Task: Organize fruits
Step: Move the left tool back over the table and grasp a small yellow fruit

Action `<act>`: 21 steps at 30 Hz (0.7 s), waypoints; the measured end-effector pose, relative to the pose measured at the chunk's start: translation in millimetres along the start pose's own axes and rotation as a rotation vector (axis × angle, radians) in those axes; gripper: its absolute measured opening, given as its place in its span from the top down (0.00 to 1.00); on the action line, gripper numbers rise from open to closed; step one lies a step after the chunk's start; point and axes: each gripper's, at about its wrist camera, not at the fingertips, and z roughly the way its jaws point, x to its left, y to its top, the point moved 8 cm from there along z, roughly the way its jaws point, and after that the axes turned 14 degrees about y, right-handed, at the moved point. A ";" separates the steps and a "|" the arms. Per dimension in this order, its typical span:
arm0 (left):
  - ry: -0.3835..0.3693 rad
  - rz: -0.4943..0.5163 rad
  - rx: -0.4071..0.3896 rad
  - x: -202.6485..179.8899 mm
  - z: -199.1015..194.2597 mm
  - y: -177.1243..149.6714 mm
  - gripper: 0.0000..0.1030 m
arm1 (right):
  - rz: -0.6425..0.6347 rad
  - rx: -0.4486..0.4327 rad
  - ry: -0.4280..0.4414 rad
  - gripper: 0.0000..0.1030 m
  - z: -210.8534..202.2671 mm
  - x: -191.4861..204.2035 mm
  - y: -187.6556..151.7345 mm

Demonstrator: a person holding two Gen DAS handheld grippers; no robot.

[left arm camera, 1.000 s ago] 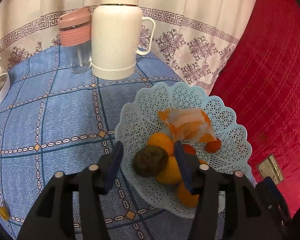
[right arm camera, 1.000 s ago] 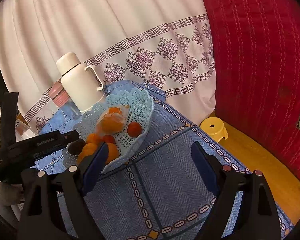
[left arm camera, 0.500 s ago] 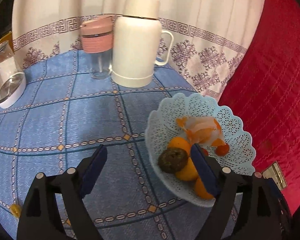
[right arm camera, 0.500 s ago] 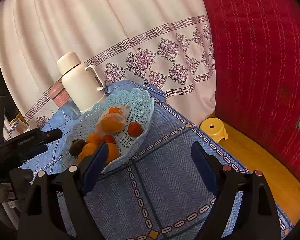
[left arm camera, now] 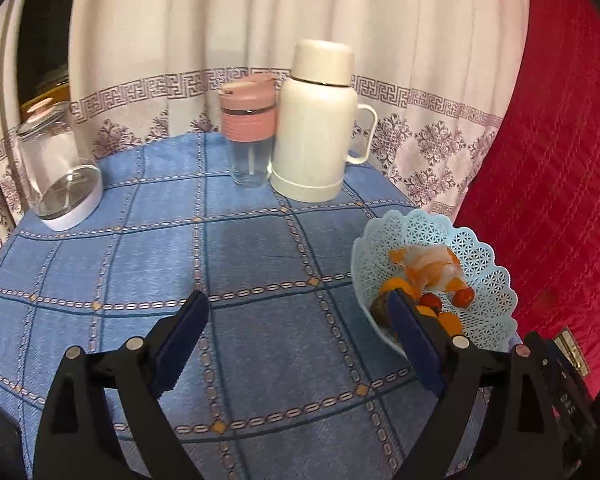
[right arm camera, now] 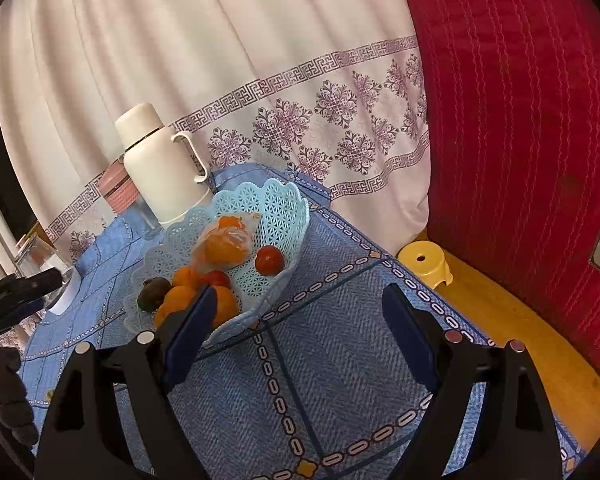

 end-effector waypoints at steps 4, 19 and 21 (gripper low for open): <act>0.021 -0.017 -0.012 17.7 -10.4 -0.9 0.12 | -0.008 -0.001 0.003 0.17 -0.3 2.2 0.0; 0.141 -0.062 -0.051 104.1 -42.3 -21.0 0.09 | -0.116 0.081 0.076 0.17 -3.9 42.0 -11.4; 0.158 -0.084 -0.044 118.5 -42.8 -24.2 0.09 | -0.127 0.095 0.095 0.17 -4.4 50.2 -15.6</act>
